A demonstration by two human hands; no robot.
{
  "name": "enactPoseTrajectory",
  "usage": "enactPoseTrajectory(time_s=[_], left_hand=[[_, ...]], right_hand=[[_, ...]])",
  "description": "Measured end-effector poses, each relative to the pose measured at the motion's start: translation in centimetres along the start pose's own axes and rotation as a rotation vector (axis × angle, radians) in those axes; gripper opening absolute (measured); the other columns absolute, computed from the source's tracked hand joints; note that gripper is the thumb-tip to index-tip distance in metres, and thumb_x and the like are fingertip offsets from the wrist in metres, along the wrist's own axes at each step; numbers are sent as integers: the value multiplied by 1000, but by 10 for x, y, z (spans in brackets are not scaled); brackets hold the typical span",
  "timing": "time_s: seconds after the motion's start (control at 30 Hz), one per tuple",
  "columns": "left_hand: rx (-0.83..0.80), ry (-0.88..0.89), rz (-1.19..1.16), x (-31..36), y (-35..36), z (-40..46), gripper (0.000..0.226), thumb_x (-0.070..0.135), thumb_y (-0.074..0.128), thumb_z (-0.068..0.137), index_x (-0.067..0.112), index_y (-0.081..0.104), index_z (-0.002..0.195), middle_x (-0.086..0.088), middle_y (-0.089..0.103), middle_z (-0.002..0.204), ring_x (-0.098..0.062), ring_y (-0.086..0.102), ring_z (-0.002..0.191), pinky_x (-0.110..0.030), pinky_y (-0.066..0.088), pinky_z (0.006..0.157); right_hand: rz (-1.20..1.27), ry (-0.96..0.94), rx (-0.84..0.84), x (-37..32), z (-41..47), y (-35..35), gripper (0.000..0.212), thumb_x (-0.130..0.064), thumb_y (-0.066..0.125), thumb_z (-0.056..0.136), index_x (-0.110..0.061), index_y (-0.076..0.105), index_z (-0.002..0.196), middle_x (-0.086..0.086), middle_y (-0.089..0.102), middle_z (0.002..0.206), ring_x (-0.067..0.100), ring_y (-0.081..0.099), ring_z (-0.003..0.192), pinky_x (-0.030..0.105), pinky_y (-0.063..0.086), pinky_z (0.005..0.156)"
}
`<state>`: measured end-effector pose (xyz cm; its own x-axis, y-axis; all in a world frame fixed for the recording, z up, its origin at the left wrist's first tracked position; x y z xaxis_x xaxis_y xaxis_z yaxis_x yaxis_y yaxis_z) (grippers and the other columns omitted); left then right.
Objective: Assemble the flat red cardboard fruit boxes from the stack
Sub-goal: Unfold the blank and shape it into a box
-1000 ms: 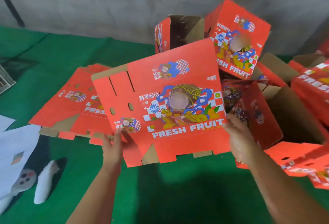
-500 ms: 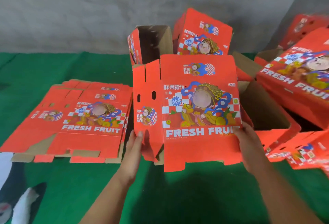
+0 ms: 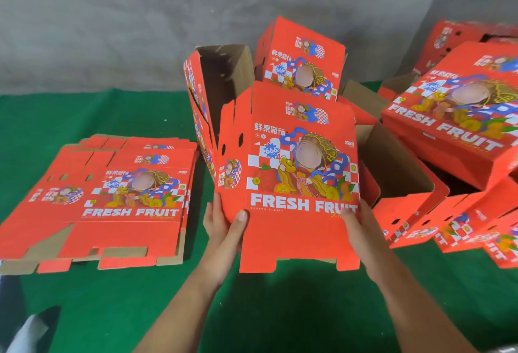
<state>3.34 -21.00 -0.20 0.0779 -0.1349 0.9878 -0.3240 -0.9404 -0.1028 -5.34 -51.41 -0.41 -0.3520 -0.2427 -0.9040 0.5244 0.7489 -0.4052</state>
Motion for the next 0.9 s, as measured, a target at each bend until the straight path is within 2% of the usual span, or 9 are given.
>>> enactPoseTrajectory(time_s=[0.07, 0.1, 0.2, 0.3, 0.43, 0.57, 0.67, 0.77, 0.9], left_hand=[[29, 49, 7, 2, -7, 4, 120, 97, 57, 61, 56, -2, 157, 33, -20, 159, 33, -2, 136, -11, 38, 109], [56, 82, 30, 5, -11, 7, 121, 98, 58, 60, 56, 1, 158, 37, -18, 155, 34, -4, 136, -23, 38, 115], [163, 164, 85, 22, -24, 13, 110, 95, 54, 67, 49, 14, 160, 31, -9, 158, 7, 1, 153, -38, 18, 125], [279, 219, 68, 47, -40, 17, 98, 79, 53, 74, 39, 26, 159, 11, 0, 164, 11, 2, 148, -41, 15, 128], [249, 342, 177, 86, -48, 23, 87, 74, 51, 83, 38, 30, 158, 10, 5, 164, -1, 2, 154, -55, 29, 123], [177, 466, 294, 112, -41, 22, 81, 80, 48, 86, 39, 41, 155, 7, 13, 165, -1, 6, 155, -22, 11, 123], [185, 470, 390, 118, -34, 22, 71, 74, 47, 87, 41, 48, 150, -1, 17, 166, -10, 10, 157, -36, 15, 127], [150, 451, 499, 113, -29, 21, 77, 80, 44, 85, 46, 38, 154, -3, 11, 170, -13, 9, 158, -48, 17, 128], [92, 420, 559, 118, -24, 18, 97, 86, 46, 75, 44, 26, 161, 1, 3, 173, -15, 8, 159, -49, 19, 127]], right_hand=[[-78, 21, -2, 2, -3, 9, 30, -22, 55, 100, -30, 59, 129, 3, 70, 115, 28, 67, 103, 51, 55, 94], [-69, 32, -35, 3, -6, 20, 34, -19, 58, 98, -31, 57, 131, 1, 71, 115, 24, 67, 103, 45, 55, 91], [151, 121, -137, 8, -22, 58, 45, -16, 67, 97, -42, 54, 131, -14, 67, 119, 3, 62, 105, 26, 45, 81], [437, 319, -176, 17, -40, 91, 34, -35, 62, 99, -42, 55, 131, -13, 69, 126, 9, 63, 115, 36, 44, 93], [706, 470, -217, 8, -43, 121, 46, -58, 51, 100, -31, 53, 137, 3, 72, 128, 21, 65, 120, 48, 41, 107], [793, 660, -335, -5, -57, 157, 50, -69, 47, 97, -25, 55, 119, 17, 65, 114, 39, 55, 130, 52, 33, 121], [881, 763, -407, -6, -67, 176, 72, -75, 50, 92, -20, 49, 138, 28, 61, 130, 43, 52, 134, 51, 36, 120], [853, 832, -430, 0, -74, 188, 86, -81, 50, 88, -20, 46, 147, 29, 60, 136, 40, 60, 125, 51, 43, 116], [847, 876, -433, 2, -88, 202, 77, -86, 46, 86, -22, 57, 128, 25, 67, 127, 40, 65, 118, 49, 55, 100]])
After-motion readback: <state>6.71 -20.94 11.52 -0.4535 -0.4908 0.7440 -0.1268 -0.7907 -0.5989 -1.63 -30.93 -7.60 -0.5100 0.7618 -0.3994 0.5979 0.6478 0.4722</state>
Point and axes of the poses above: each hand's wrist, its own z-axis towards the middle knuckle, its own y-axis out of the palm, x = y × z, the point moved 10 cm from there along z, towards the middle knuckle
